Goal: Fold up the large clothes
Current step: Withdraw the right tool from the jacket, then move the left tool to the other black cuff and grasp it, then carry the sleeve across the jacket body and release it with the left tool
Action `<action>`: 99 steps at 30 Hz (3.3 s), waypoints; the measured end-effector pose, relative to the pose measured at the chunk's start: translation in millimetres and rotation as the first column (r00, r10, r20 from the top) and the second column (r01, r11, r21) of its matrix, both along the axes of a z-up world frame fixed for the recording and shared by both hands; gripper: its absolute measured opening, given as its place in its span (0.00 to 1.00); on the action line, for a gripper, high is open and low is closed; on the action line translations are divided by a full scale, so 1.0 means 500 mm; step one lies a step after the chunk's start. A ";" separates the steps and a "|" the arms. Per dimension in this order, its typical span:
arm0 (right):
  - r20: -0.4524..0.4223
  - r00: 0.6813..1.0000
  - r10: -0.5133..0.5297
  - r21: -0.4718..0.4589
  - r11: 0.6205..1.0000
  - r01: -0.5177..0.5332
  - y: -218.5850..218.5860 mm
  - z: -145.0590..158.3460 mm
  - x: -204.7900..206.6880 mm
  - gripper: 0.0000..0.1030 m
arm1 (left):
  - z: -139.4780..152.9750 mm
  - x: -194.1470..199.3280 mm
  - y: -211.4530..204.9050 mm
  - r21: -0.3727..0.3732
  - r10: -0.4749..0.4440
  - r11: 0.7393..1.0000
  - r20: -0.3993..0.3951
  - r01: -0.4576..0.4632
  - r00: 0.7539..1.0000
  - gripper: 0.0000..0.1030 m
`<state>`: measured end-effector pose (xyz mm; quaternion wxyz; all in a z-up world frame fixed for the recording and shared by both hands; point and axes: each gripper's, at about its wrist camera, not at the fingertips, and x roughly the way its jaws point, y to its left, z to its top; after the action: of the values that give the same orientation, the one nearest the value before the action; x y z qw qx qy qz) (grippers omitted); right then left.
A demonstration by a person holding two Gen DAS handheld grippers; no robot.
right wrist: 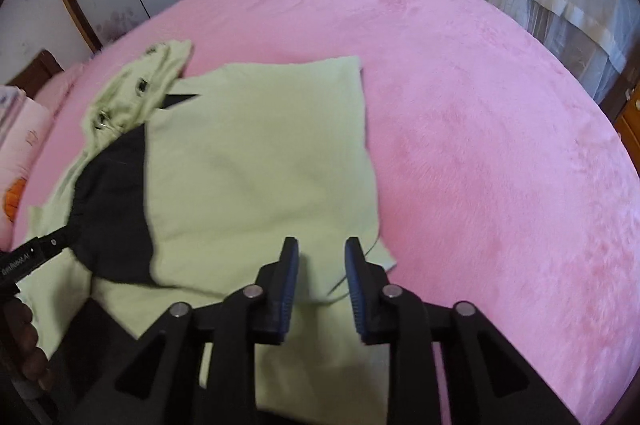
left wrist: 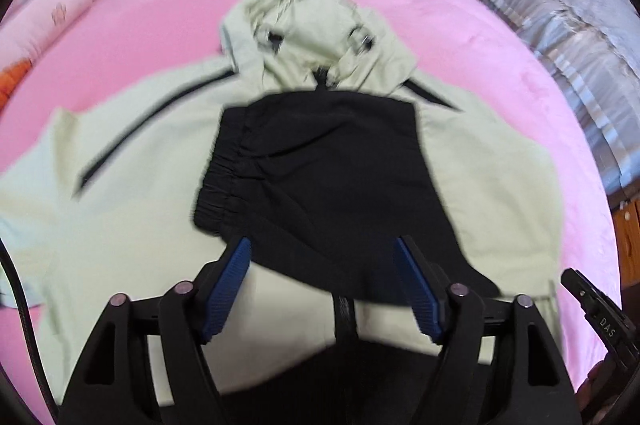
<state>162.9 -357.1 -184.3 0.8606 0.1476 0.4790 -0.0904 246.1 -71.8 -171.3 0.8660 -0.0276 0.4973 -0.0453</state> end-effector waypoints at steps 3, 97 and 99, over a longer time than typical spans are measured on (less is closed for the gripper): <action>0.029 0.999 0.020 0.011 1.000 -0.021 0.033 0.048 -0.037 0.31 | 0.071 -0.064 -0.011 0.044 -0.032 0.999 0.066 0.029 0.997 0.84; 0.033 0.973 0.230 0.010 0.973 -0.230 0.424 0.083 -0.063 0.38 | 0.031 -0.100 0.253 -0.113 -0.004 0.994 -0.028 0.001 1.000 0.13; 0.012 0.979 0.205 0.011 0.979 -0.205 0.382 0.071 -0.075 0.38 | -0.035 -0.096 0.216 -0.061 0.000 0.998 -0.092 -0.005 0.996 0.26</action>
<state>125.4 -166.3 -148.9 0.8669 0.1032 0.4877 0.0025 198.1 36.3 -188.8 0.8410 -0.0569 0.5349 -0.0582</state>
